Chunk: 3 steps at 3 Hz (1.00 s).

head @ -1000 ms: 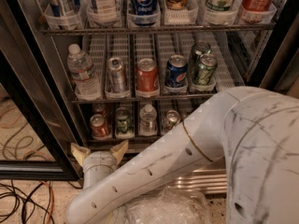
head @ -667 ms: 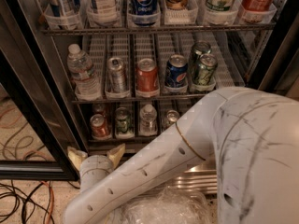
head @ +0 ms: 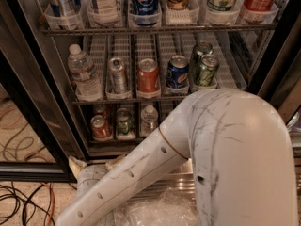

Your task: Pick coke can from bottom shelf of fridge

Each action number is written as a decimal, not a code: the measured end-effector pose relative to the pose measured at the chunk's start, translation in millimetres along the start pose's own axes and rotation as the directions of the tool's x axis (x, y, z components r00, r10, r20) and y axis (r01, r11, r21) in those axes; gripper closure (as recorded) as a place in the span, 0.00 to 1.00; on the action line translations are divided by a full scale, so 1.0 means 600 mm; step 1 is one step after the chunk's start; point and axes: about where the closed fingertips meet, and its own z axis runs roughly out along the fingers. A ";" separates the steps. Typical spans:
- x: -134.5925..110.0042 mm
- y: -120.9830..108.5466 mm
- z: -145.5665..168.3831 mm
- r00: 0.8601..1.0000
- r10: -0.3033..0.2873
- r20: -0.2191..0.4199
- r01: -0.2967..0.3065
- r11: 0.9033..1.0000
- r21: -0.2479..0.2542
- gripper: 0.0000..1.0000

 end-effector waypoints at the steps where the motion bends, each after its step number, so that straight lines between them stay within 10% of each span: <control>1: 0.020 -0.013 0.005 1.000 0.015 -0.014 -0.015 0.999 0.045 0.00; 3: 0.007 -0.017 0.029 1.000 0.028 0.004 -0.028 0.997 0.068 0.12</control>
Offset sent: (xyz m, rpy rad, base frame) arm -0.0012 -0.0069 -0.0095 -0.0069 0.0104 -0.0461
